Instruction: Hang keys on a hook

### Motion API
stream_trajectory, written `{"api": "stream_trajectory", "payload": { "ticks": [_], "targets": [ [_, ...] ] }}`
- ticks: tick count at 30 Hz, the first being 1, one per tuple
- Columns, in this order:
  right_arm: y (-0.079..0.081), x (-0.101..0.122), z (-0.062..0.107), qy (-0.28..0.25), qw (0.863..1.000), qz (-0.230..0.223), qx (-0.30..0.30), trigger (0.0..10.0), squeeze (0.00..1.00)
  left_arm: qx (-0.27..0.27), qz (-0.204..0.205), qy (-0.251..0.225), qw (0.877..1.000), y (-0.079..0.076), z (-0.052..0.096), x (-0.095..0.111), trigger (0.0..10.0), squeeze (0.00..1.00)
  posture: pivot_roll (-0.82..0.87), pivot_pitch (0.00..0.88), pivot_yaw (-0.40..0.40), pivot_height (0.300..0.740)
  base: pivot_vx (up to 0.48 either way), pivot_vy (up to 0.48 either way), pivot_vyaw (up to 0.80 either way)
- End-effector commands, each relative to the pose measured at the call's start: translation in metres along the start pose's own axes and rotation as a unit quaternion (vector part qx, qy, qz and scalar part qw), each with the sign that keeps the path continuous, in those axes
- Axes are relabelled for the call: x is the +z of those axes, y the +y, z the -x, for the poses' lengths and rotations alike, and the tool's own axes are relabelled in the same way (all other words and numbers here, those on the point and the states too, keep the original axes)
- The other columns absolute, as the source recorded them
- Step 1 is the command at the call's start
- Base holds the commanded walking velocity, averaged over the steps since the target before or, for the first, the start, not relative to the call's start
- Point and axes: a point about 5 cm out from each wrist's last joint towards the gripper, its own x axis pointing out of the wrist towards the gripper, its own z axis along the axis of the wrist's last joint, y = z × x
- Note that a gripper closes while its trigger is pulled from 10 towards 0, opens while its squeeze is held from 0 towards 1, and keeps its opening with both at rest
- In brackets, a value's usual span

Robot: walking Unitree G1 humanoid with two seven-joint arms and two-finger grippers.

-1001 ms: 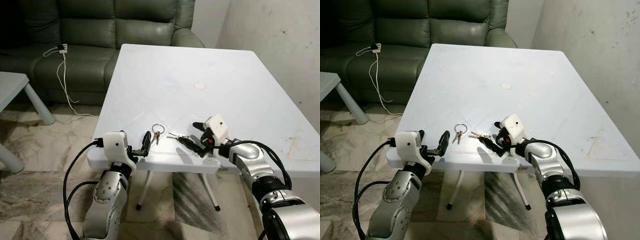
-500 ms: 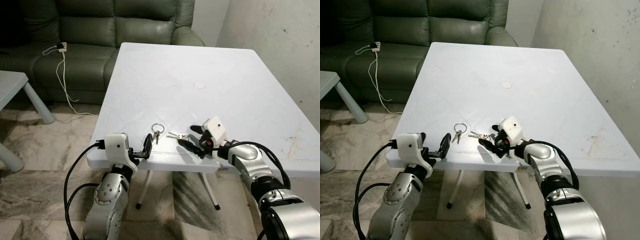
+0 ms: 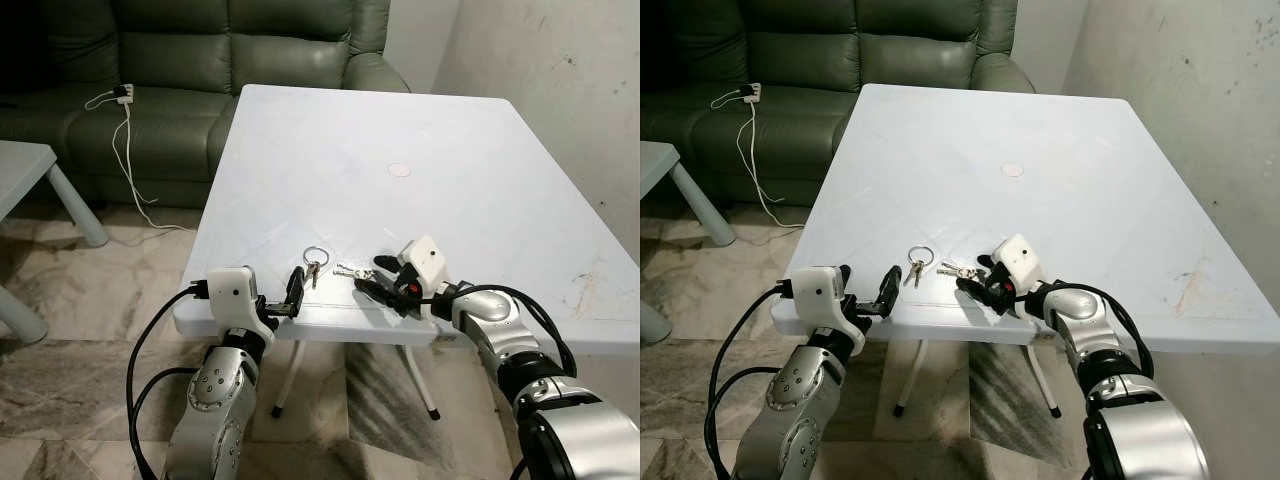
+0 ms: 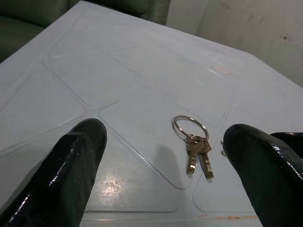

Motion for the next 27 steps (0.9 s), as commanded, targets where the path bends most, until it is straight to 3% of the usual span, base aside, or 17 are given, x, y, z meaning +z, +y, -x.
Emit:
{"api": "stream_trajectory", "payload": {
  "ticks": [1, 2, 3, 4, 5, 7, 16, 17, 20, 21, 27],
  "targets": [
    [-0.0025, 0.0035, -0.0007, 0.003, 1.0, 0.011, 0.002, 8.8, 0.0, -0.009, 0.029, -0.007, 1.0, -0.0163, -0.0004, 0.0021, 10.0, 0.0, 0.09, 0.072, -0.114, 0.74, 0.0, 0.0, 0.0],
    [-0.0024, 0.0036, -0.0008, 0.003, 1.0, 0.011, 0.002, 7.5, 0.0, -0.009, 0.029, -0.007, 1.0, -0.0163, -0.0004, 0.0022, 10.0, 0.0, 0.09, 0.072, -0.114, 0.74, 0.0, 0.0, 0.0],
    [-0.0024, 0.0036, -0.0008, 0.003, 1.0, 0.011, 0.002, 7.5, 0.0, -0.008, 0.029, -0.007, 1.0, -0.0162, -0.0004, 0.0022, 10.0, 0.0, 0.09, 0.072, -0.114, 0.74, 0.0, 0.0, 0.0],
    [-0.0024, 0.0035, -0.001, 0.004, 1.0, 0.012, 0.001, 9.0, 0.0, -0.008, 0.03, -0.006, 1.0, -0.0161, -0.0003, 0.0022, 10.0, 0.0, 0.09, 0.072, -0.114, 0.74, 0.0, 0.0, 0.0],
    [-0.0024, 0.0035, -0.001, 0.004, 1.0, 0.012, 0.001, 9.0, 0.0, -0.008, 0.03, -0.006, 1.0, -0.0161, -0.0003, 0.0022, 10.0, 0.0, 0.09, 0.072, -0.114, 0.74, 0.0, 0.0, 0.0],
    [-0.0031, 0.0031, -0.0005, 0.007, 1.0, 0.016, -0.002, 10.0, 0.0, -0.007, 0.031, -0.006, 0.999, -0.0165, 0.0005, 0.0021, 10.0, 0.0, 0.09, 0.08, -0.115, 0.74, 0.0, 0.0, 0.0],
    [-0.0042, 0.0014, -0.0005, 0.018, 1.0, 0.014, -0.01, 9.8, 0.0, -0.004, 0.032, -0.004, 0.999, -0.0165, 0.001, 0.0021, 10.0, 0.0, 0.09, 0.088, -0.117, 0.74, 0.0, 0.0, 0.0],
    [-0.0044, 0.0016, -0.0004, 0.018, 1.0, 0.015, -0.009, 4.4, 0.0, -0.004, 0.032, -0.004, 0.999, -0.0164, 0.0012, 0.002, 10.0, 0.0, 0.09, 0.089, -0.116, 0.74, 0.0, 0.0, 0.0],
    [-0.0049, 0.0018, -0.0001, 0.018, 1.0, 0.018, -0.01, 4.2, 0.0, -0.004, 0.033, -0.003, 0.999, -0.0165, 0.0014, 0.0019, 10.0, 0.0, 0.09, 0.089, -0.117, 0.74, 0.0, 0.0, 0.0],
    [-0.0054, 0.0019, -0.0001, 0.018, 1.0, 0.014, -0.013, 0.0, 0.0, -0.004, 0.033, -0.003, 0.999, -0.0166, 0.0015, 0.0019, 10.0, 0.0, 0.09, 0.089, -0.117, 0.74, 0.0, 0.0, 0.0],
    [-0.0064, 0.0026, 0.0004, 0.017, 1.0, 0.019, -0.015, 0.0, 0.0, -0.003, 0.033, -0.003, 0.999, -0.0168, 0.0011, 0.002, 10.0, 0.0, 0.09, 0.089, -0.116, 0.74, 0.0, 0.0, 0.0]
  ]
}}
